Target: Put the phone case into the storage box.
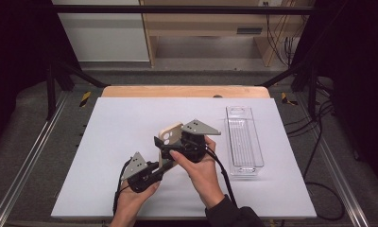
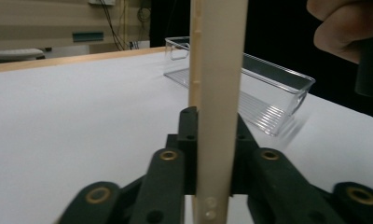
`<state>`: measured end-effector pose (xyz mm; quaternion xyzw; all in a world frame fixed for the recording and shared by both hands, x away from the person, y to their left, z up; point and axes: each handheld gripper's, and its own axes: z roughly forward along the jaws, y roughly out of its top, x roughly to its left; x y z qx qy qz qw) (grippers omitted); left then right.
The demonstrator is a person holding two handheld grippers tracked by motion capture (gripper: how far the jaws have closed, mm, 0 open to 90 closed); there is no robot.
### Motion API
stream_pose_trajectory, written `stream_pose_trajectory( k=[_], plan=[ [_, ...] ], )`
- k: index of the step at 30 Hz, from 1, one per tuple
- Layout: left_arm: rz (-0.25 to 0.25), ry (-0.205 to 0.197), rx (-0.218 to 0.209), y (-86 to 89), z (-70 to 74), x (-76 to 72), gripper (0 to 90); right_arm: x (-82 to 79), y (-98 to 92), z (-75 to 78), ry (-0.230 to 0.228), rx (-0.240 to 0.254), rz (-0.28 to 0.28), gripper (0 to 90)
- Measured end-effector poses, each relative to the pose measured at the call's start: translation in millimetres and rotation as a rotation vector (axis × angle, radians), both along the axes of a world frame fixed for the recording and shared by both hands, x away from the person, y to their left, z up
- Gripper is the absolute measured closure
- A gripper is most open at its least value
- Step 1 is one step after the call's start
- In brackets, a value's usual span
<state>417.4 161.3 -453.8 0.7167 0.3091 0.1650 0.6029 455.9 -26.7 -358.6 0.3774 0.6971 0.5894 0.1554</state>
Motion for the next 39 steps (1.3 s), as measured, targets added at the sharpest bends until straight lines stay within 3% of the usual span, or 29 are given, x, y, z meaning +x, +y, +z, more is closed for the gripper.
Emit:
stream_pose_trajectory(
  k=[7,10,16,24,28,39],
  plan=[
    [0.014,-0.021,-0.003,-0.9,0.2,0.8,57.9,2.1,-1.4,10.9,-0.014,-0.002,-0.022,11.6],
    [0.034,-0.03,0.001,-1.9,1.8,0.6,44.7,4.1,-2.6,14.7,-0.021,-0.01,-0.035,11.5],
    [0.058,-0.037,0.011,3.2,2.9,3.8,30.0,11.5,-8.8,22.1,-0.035,-0.032,-0.067,11.6],
    [0.106,-0.051,0.054,16.2,6.5,7.4,18.8,18.3,-25.8,25.3,-0.05,-0.058,-0.154,11.6],
    [0.14,-0.062,0.07,24.8,7.5,8.5,14.3,21.1,-32.9,29.4,-0.057,-0.065,-0.172,11.6],
    [0.244,-0.072,0.065,58.2,9.8,15.4,10.0,38.2,-55.3,43.9,-0.058,-0.079,-0.223,11.6]
  ],
)
